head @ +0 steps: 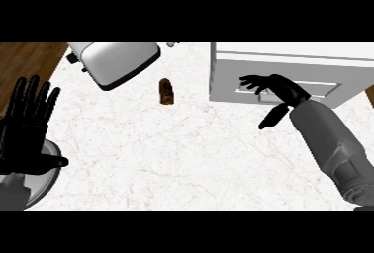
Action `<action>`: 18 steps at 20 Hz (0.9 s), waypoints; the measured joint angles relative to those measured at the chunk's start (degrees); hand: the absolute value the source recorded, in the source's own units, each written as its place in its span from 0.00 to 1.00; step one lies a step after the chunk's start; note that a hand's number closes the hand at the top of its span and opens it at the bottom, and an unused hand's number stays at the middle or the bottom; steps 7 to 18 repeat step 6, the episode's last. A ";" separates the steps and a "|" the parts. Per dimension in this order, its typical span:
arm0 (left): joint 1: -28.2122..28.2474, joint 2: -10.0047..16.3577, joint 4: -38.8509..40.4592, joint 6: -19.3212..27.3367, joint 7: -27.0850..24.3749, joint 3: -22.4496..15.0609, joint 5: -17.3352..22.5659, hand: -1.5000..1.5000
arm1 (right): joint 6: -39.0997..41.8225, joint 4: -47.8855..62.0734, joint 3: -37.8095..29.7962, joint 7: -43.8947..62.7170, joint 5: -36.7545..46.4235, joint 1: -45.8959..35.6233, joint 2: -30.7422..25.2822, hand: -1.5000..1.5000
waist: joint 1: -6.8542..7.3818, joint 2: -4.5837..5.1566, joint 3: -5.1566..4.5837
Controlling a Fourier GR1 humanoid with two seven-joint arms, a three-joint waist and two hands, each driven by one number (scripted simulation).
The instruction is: Pick up the cup, place it into the drawer and close the drawer
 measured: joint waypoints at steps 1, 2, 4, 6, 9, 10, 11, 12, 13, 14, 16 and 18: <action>0.04 -0.20 0.07 0.03 -0.08 -0.27 -0.41 0.00 | 0.71 0.80 -0.33 -0.61 -0.33 -0.23 -0.06 0.00 | 0.04 0.05 0.11; 0.04 -0.41 0.44 -0.06 -0.40 -0.34 -0.73 0.00 | 1.21 1.42 -0.62 -1.32 -0.61 -0.41 -0.20 0.00 | 0.13 0.15 0.17; 0.02 -0.39 0.87 -0.52 -0.87 -0.24 -1.16 0.00 | 1.91 2.49 -0.92 -2.35 -0.82 -0.82 -0.51 0.00 | 0.32 0.25 0.25; -0.42 -0.72 0.76 -0.24 -0.91 -0.40 -1.56 0.00 | 2.53 3.53 -1.19 -2.87 -0.98 -1.31 -0.73 0.00 | 0.45 0.30 0.28; -0.42 -0.72 0.76 -0.24 -0.91 -0.40 -1.56 0.00 | 2.53 3.53 -1.19 -2.87 -0.98 -1.31 -0.73 0.00 | 0.45 0.30 0.28; -0.42 -0.72 0.76 -0.24 -0.91 -0.40 -1.56 0.00 | 2.53 3.53 -1.19 -2.87 -0.98 -1.31 -0.73 0.00 | 0.45 0.30 0.28; -0.42 -0.72 0.76 -0.24 -0.91 -0.40 -1.56 0.00 | 2.53 3.53 -1.19 -2.87 -0.98 -1.31 -0.73 0.00 | 0.45 0.30 0.28; -0.42 -0.72 0.76 -0.24 -0.91 -0.40 -1.56 0.00 | 2.53 3.53 -1.19 -2.87 -0.98 -1.31 -0.73 0.00 | 0.45 0.30 0.28; -0.42 -0.72 0.76 -0.24 -0.91 -0.40 -1.56 0.00 | 2.53 3.53 -1.19 -2.87 -0.98 -1.31 -0.73 0.00 | 0.45 0.30 0.28; -0.42 -0.72 0.76 -0.24 -0.91 -0.40 -1.56 0.00 | 2.53 3.53 -1.19 -2.87 -0.98 -1.31 -0.73 0.00 | 0.45 0.30 0.28; -0.42 -0.72 0.76 -0.24 -0.91 -0.40 -1.56 0.00 | 2.53 3.53 -1.19 -2.87 -0.98 -1.31 -0.73 0.00 | 0.45 0.30 0.28; -0.42 -0.72 0.76 -0.24 -0.91 -0.40 -1.56 0.00 | 2.53 3.53 -1.19 -2.87 -0.98 -1.31 -0.73 0.00 | 0.45 0.30 0.28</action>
